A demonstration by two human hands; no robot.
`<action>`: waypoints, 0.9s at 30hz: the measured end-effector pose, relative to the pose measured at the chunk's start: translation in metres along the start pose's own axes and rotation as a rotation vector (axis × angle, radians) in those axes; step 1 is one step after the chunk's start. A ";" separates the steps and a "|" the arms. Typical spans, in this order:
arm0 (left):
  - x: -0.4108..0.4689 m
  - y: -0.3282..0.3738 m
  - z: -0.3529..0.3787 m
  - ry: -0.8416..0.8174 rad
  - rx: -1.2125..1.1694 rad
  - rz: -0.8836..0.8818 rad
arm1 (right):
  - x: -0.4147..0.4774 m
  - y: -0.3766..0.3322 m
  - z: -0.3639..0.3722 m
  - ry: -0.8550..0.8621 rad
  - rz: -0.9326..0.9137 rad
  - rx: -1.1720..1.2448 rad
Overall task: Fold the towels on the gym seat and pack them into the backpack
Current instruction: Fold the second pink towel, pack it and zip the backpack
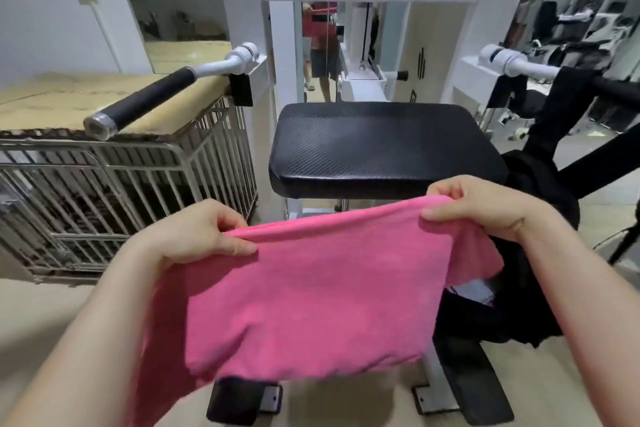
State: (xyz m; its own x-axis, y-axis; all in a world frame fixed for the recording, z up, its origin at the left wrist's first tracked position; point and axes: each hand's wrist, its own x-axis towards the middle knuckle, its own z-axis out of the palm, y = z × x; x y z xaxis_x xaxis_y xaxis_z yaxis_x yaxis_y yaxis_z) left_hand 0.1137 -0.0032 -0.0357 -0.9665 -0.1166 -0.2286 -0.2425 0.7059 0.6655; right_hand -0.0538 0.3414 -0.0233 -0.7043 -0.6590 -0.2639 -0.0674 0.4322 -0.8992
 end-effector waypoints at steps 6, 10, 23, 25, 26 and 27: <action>0.038 -0.013 -0.017 0.146 -0.146 0.039 | 0.005 0.004 -0.043 0.369 -0.101 0.013; 0.096 0.004 -0.030 0.511 0.069 0.103 | 0.036 -0.006 -0.074 0.818 -0.155 -0.437; 0.303 0.037 -0.063 0.866 0.600 0.010 | 0.216 0.001 -0.170 1.031 0.109 -1.156; 0.329 0.041 -0.068 0.887 0.621 -0.070 | 0.239 0.000 -0.183 1.000 0.133 -1.142; 0.338 0.043 -0.069 0.888 0.604 -0.121 | 0.249 0.001 -0.189 0.974 0.158 -1.133; 0.345 0.045 -0.069 0.891 0.570 -0.157 | 0.256 0.000 -0.195 0.955 0.177 -1.131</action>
State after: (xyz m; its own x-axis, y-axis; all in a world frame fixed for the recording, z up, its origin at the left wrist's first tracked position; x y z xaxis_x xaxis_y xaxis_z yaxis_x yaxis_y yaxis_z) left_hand -0.2364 -0.0602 -0.0356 -0.6964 -0.5402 0.4724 -0.5174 0.8341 0.1912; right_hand -0.3715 0.2924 -0.0227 -0.9168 -0.0995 0.3869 -0.1172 0.9929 -0.0223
